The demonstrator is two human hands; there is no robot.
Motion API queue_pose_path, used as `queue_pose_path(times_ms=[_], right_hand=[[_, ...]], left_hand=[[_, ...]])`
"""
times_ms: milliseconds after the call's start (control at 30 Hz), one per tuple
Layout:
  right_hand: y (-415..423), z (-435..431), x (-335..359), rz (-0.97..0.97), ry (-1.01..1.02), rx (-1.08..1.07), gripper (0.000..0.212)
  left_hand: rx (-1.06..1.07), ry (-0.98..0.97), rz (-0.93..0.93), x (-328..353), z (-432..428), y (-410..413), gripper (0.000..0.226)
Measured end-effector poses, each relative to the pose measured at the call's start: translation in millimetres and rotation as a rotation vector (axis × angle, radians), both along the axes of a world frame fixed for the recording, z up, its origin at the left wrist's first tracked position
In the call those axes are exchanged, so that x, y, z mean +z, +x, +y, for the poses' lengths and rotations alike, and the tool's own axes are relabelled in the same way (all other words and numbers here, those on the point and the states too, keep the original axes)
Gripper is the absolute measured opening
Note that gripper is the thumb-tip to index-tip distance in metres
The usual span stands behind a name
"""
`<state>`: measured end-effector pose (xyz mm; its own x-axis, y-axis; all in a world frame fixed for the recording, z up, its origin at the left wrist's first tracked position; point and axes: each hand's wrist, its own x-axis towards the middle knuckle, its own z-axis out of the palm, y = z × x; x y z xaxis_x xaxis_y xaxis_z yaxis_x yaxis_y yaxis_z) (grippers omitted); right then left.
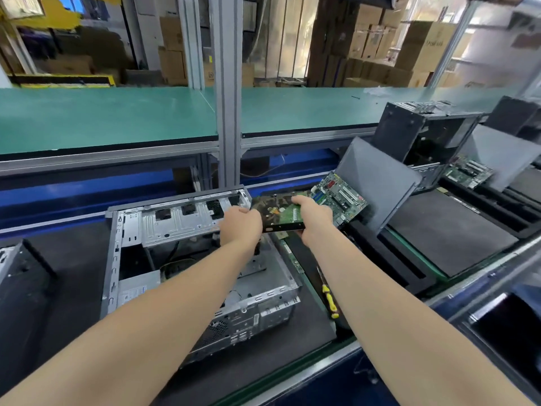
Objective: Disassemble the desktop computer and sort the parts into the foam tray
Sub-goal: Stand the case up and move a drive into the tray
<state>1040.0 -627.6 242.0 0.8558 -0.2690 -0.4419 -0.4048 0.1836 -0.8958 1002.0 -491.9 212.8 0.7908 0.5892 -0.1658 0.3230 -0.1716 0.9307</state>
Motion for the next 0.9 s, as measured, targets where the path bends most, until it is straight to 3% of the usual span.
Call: queue_pose_path(times_ms=[200, 300, 400, 533, 900], right_hand=[[61.4, -38.5, -6.6, -0.085, -0.032, 0.02, 0.065], [94.5, -51.5, -11.3, -0.108, -0.011, 0.055, 0.057], [131.2, -62.6, -20.4, -0.116, -0.056, 0.124, 0.055], [184.4, -74.6, -38.6, -0.151, -0.146, 0.204, 0.018], [278.2, -86.4, -97.9, -0.201, -0.386, 0.364, 0.024]], left_hand=[[-0.107, 0.025, -0.042, 1.6, -40.5, 64.5, 0.04], [-0.12, 0.023, 0.014, 1.5, -57.6, 98.5, 0.046], [-0.131, 0.038, 0.083, -6.1, -65.1, 133.7, 0.038], [-0.191, 0.038, 0.156, -25.0, -66.2, 178.0, 0.049], [-0.466, -0.067, 0.257, -77.2, -75.0, 256.7, 0.081]])
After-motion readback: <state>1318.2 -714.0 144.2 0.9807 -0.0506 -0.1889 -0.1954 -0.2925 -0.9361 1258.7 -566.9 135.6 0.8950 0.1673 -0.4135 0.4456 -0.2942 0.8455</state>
